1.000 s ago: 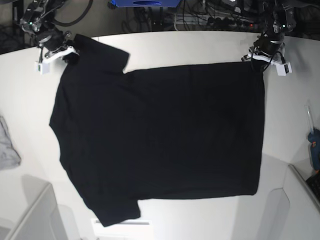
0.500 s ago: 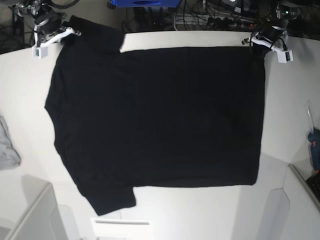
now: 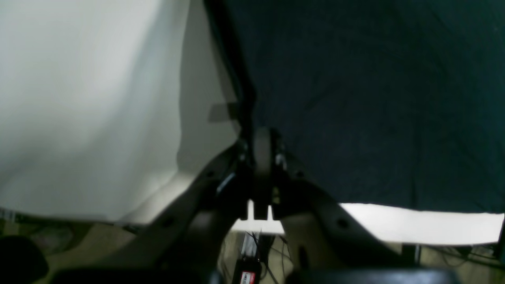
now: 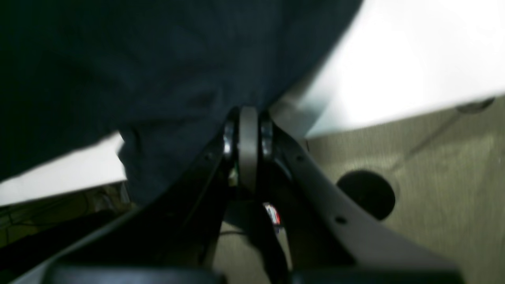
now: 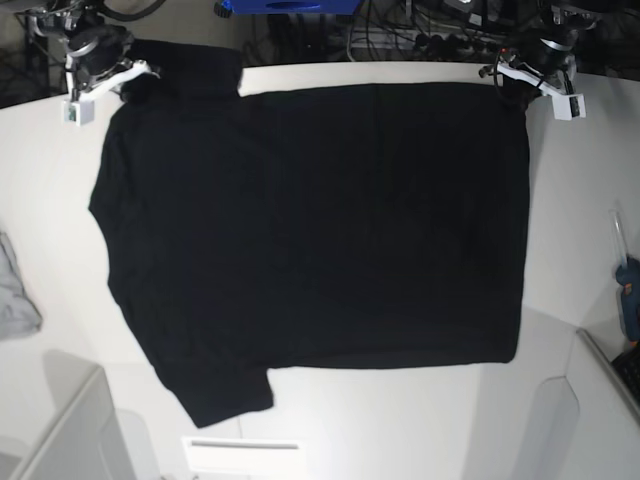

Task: Fold the T-shirt properly
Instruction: 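Grasp the shoulder corners with both grippers and drag the shirt toward the robot, then lift the shoulder corners with both grippers and shift the shirt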

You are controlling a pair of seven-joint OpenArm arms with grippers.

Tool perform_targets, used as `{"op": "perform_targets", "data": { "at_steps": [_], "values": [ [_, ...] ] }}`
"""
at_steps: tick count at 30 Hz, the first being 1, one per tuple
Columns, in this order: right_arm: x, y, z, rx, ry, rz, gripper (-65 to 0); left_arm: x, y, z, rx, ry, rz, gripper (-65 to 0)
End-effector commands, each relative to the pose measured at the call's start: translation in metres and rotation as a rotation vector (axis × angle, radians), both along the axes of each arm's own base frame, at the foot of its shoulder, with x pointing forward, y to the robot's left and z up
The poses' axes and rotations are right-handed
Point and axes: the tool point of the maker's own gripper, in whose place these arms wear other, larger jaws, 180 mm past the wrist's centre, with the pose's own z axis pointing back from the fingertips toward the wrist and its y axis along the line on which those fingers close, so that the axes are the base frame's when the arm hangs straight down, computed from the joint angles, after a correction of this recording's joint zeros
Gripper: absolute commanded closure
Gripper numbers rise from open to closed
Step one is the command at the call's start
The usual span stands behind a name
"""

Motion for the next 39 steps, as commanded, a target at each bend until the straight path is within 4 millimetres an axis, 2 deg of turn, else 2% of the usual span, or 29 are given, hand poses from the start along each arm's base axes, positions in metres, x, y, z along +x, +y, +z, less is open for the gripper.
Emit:
{"op": "perform_targets", "data": {
  "at_steps": [1,10,16,20,25,32,36,39],
  "values": [
    [0.007,-0.003,0.009,-0.014,-0.039,0.007,0.0,0.012,0.0,0.013,0.004,-0.055,-0.012,0.0],
    [0.046,-0.007,0.022,-0.019,-0.121,-0.006,0.0,0.04,-0.004,0.025,-0.012,-0.135,-0.011,0.0],
    [0.075,-0.011,0.032,-0.005,-0.101,-0.003,0.0,0.068,-0.008,0.042,-0.13,-0.218,0.024,0.0],
    [0.096,-0.008,0.039,0.017,-0.117,-0.002,0.0,0.084,-0.017,0.042,-0.146,-0.164,-0.042,0.0],
    [0.118,-0.007,0.04,0.066,-0.13,-0.037,0.0,0.098,-0.004,0.046,-0.16,-0.147,-0.001,0.0],
    [0.135,-0.018,0.022,0.103,-0.094,-0.048,0.0,0.105,0.021,0.039,-0.182,-0.112,0.071,0.0],
    [0.143,-0.022,0.018,0.118,-0.089,-0.053,0.0,0.104,0.023,0.032,-0.192,-0.094,0.084,0.0],
    [0.152,-0.021,0.023,0.124,-0.105,-0.05,0.0,0.109,0.025,0.03,-0.201,-0.094,0.09,0.0]
  ]
}}
